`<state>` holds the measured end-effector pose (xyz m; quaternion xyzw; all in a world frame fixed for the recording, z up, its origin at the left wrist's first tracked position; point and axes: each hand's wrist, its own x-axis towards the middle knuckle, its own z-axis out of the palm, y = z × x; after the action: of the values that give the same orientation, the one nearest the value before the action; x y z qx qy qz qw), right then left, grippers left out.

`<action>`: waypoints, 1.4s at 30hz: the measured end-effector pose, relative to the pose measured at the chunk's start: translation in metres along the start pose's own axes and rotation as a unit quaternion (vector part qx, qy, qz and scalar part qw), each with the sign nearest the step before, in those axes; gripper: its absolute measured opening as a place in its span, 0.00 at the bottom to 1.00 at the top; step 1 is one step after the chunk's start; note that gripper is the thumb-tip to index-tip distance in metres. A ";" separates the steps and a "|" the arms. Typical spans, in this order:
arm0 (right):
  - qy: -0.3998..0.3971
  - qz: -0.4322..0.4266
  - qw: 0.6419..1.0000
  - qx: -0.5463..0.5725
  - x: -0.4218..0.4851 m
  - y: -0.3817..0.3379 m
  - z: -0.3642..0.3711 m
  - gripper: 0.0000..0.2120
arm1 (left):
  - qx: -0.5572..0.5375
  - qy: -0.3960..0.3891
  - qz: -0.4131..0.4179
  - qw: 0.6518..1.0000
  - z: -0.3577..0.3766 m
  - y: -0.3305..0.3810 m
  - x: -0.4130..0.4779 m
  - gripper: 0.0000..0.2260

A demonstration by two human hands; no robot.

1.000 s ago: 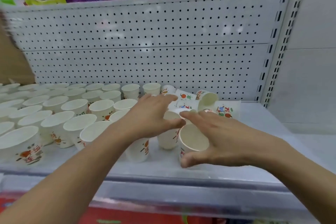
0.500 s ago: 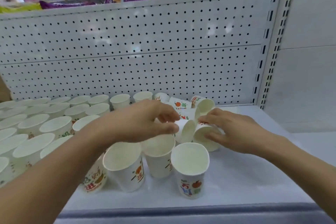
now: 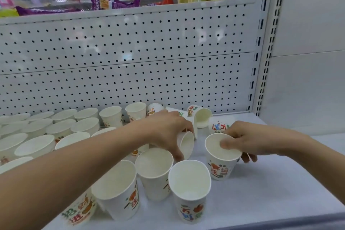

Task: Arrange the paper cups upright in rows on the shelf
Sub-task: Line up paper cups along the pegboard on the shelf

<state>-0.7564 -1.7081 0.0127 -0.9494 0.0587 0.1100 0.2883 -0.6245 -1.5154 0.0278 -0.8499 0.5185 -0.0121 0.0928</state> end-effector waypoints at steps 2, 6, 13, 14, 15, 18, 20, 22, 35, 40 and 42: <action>-0.009 -0.002 1.000 0.007 -0.001 -0.004 -0.003 0.15 | 0.003 -0.008 0.008 1.000 0.001 0.003 0.003 0.34; 0.001 0.005 1.000 0.002 -0.002 -0.012 -0.017 0.25 | -0.007 -0.012 0.001 1.000 -0.002 0.003 0.005 0.35; 0.118 -0.020 0.993 -0.023 0.026 -0.023 -0.051 0.19 | -0.171 0.078 -0.037 0.982 -0.016 -0.022 -0.009 0.26; 0.137 -0.037 0.989 -0.044 0.033 -0.026 -0.053 0.18 | -0.215 0.083 -0.036 0.972 -0.016 -0.025 -0.012 0.26; 0.150 -0.056 0.985 -0.060 0.040 -0.028 -0.055 0.17 | -0.243 0.078 -0.033 0.966 -0.014 -0.027 -0.016 0.26; 0.153 -0.090 0.979 -0.102 0.058 -0.040 -0.055 0.12 | -0.236 0.019 -0.037 0.971 -0.006 -0.029 -0.025 0.30; 0.144 -0.105 0.976 -0.125 0.071 -0.047 -0.052 0.11 | -0.233 -0.007 -0.040 0.972 -0.009 -0.037 -0.028 0.30; 0.132 -0.112 0.974 -0.147 0.084 -0.055 -0.049 0.13 | -0.275 0.032 -0.043 0.960 -0.024 -0.050 -0.030 0.29; 0.047 -0.032 0.973 -0.224 0.170 -0.092 -0.015 0.38 | -0.016 0.026 -0.165 0.986 0.008 -0.131 0.049 0.19; 0.041 0.001 0.973 -0.227 0.174 -0.083 -0.008 0.35 | 0.002 0.017 -0.138 0.990 0.008 -0.130 0.060 0.22; 0.049 0.003 0.977 -0.205 0.172 -0.078 -0.007 0.33 | -0.008 0.014 -0.128 0.992 0.008 -0.131 0.062 0.21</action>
<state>-0.5747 -1.6561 0.0184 -0.9924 0.0519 0.0739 0.0835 -0.4802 -1.5106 0.0374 -0.9097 0.4068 -0.0315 0.0770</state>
